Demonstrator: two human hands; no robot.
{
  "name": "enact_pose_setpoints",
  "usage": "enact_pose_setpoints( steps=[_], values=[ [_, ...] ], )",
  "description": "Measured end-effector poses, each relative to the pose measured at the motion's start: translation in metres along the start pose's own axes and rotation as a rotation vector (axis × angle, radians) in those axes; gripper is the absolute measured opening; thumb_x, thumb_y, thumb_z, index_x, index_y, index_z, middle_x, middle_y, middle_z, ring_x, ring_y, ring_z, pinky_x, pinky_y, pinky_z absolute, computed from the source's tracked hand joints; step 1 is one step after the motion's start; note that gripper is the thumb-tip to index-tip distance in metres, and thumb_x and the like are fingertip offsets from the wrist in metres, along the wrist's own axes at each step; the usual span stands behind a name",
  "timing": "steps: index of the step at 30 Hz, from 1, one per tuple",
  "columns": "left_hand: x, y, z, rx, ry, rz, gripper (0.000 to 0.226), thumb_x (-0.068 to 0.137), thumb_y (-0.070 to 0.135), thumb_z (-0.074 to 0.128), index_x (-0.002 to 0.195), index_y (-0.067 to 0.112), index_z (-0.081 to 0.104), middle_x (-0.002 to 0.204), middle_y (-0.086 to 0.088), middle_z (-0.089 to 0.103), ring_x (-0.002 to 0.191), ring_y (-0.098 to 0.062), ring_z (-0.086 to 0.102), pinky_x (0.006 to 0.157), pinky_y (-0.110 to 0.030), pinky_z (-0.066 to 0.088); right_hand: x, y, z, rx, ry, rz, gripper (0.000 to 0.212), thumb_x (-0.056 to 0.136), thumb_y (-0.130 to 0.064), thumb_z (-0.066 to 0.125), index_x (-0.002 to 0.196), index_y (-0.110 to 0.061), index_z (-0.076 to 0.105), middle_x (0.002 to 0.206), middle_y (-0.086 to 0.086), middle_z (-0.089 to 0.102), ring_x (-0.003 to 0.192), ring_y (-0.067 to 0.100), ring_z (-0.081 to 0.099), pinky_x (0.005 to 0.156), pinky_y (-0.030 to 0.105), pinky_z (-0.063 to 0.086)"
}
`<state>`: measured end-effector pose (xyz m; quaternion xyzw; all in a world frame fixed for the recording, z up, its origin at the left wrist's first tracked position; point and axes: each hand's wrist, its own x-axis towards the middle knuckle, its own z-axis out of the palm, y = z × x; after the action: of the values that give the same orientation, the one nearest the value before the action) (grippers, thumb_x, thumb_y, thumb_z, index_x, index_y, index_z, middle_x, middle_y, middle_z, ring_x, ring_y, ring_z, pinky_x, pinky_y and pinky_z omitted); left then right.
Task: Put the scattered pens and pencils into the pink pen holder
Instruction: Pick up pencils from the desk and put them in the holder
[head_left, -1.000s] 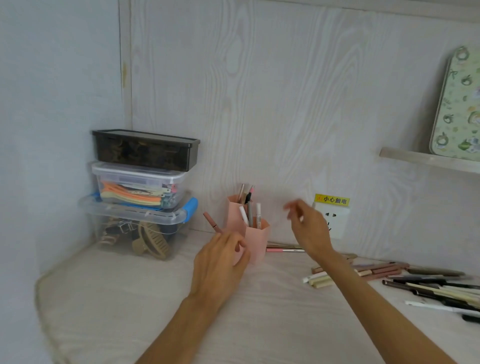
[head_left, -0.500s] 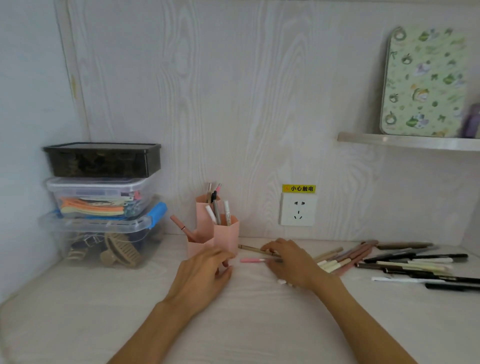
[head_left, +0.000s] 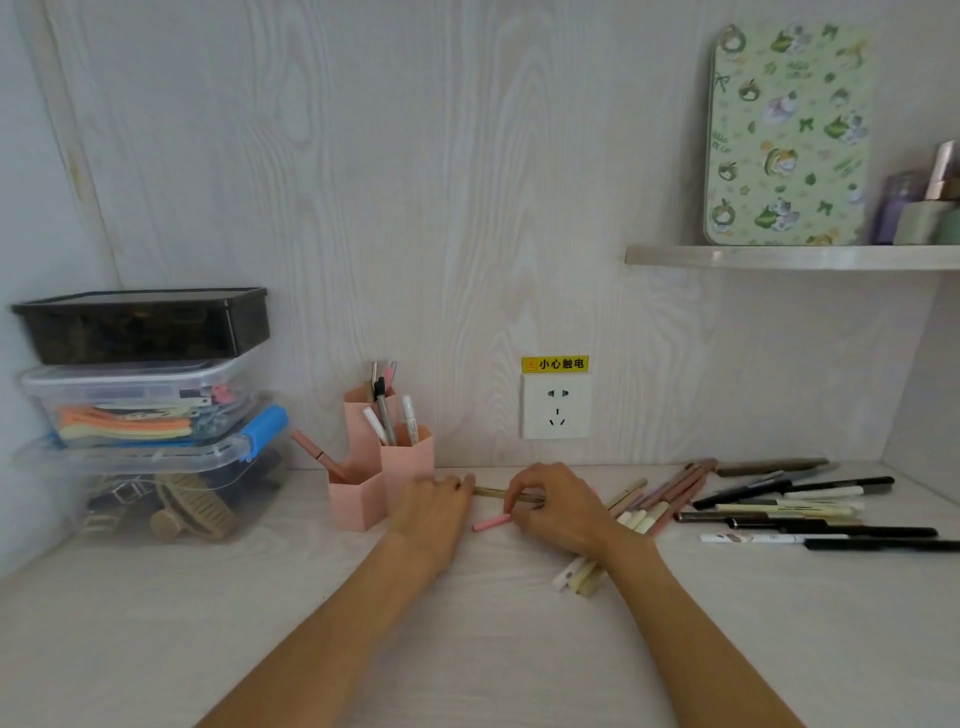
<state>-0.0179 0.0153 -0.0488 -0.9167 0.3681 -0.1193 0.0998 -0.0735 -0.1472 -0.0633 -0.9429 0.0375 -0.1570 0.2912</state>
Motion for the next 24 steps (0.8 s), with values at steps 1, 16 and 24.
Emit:
enact_pose_setpoints(
  steps=[1, 16, 24],
  values=[
    [0.006, 0.003, -0.005, 0.068, -0.008, 0.003, 0.047, 0.091, 0.003, 0.044, 0.137, 0.009, 0.037, 0.136, -0.012, 0.046, 0.120, -0.030, 0.050, 0.094, -0.038, 0.039, 0.000, 0.004, -0.001, -0.068, 0.042, 0.012, 0.012, 0.076, -0.025, 0.062, 0.083, -0.031, 0.070, 0.112, -0.005, 0.064, 0.113, 0.016, 0.050, 0.099, 0.034, 0.039],
    [-0.006, 0.000, -0.023, -0.352, 0.475, -0.195, 0.020, 0.097, 0.035, 0.044, 0.105, 0.025, 0.059, 0.085, 0.005, 0.069, 0.079, -0.021, 0.064, 0.054, -0.028, 0.039, 0.007, 0.008, 0.003, -0.282, 0.235, -0.038, 0.013, 0.087, -0.029, 0.060, 0.098, -0.025, 0.067, 0.117, -0.001, 0.056, 0.112, 0.019, 0.044, 0.089, 0.030, 0.033],
    [-0.060, -0.089, -0.079, -0.217, 0.595, -0.353, 0.027, 0.094, 0.041, 0.046, 0.094, 0.026, 0.068, 0.069, 0.005, 0.064, 0.060, -0.012, 0.053, 0.050, -0.026, 0.036, 0.008, -0.011, 0.022, -0.290, 0.199, -0.179, 0.013, 0.088, -0.027, 0.058, 0.098, -0.024, 0.065, 0.112, -0.004, 0.058, 0.107, 0.015, 0.047, 0.086, 0.027, 0.035]
  ],
)
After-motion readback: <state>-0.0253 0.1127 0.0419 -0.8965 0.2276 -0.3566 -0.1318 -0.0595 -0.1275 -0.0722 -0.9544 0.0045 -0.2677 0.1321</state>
